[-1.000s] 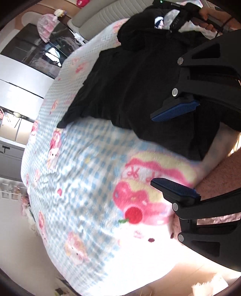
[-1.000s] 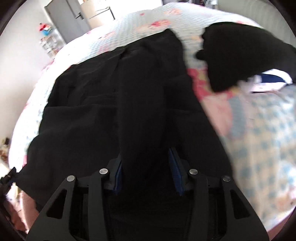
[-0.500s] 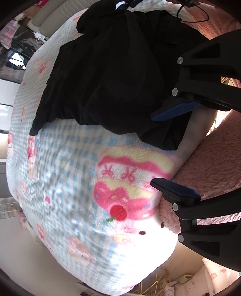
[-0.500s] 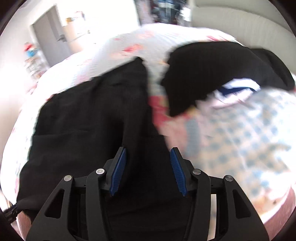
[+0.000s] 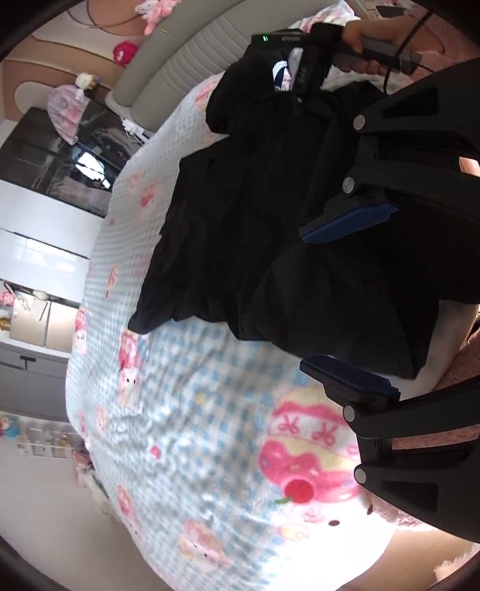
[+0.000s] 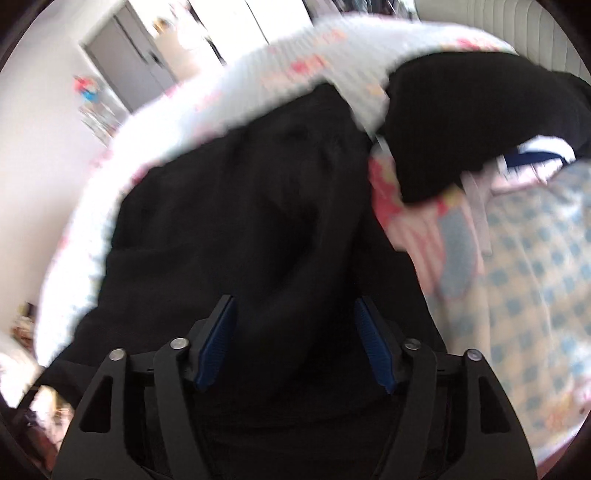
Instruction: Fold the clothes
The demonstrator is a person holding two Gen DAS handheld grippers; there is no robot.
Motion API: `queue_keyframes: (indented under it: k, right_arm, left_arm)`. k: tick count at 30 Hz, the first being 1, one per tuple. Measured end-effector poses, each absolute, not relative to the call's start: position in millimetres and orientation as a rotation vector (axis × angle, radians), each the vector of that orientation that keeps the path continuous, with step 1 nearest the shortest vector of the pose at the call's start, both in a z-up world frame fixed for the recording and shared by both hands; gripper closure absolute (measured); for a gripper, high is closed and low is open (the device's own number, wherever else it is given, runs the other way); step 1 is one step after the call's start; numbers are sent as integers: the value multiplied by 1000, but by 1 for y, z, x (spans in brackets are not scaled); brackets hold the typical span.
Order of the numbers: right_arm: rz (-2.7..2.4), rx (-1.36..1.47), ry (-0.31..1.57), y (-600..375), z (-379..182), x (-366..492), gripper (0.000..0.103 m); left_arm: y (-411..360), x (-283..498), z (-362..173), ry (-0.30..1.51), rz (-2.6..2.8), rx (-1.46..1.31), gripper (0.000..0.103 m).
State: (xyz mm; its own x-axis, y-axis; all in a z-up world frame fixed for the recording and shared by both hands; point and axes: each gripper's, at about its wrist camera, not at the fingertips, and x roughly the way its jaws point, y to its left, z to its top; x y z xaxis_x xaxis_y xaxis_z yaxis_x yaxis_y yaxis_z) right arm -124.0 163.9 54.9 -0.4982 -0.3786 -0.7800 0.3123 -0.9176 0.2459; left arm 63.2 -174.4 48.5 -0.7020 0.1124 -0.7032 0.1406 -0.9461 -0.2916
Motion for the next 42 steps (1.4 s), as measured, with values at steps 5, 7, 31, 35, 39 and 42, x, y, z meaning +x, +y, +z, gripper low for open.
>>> queue_keyframes:
  k: [5,7,31,35,39,42]
  right_arm:
    - [-2545,1281,159,171,52,-96,63]
    - [-2590,1276,267,174,51,-84,61]
    - [-2346,1348,-363,209,21,-188,41]
    - [-2366,1359,-349,208,21,-197,44]
    - [-2390,1277,-256,198,35,-190,50]
    - [-2381,1304,-260,195,30,-190,43]
  left_arm:
    - [-175,79,60,576,-2917,1098,37]
    - [-178,73,55,564,-2888,1154,37]
    - [-217,-159,-18,521,-2511,1607,75]
    - [-247,-151,-15,413,-2443,1531,83]
    - [-280,-145,-4,620,-2506,1498,77]
    - [-268,-155,-4,692,-2599,1585,40]
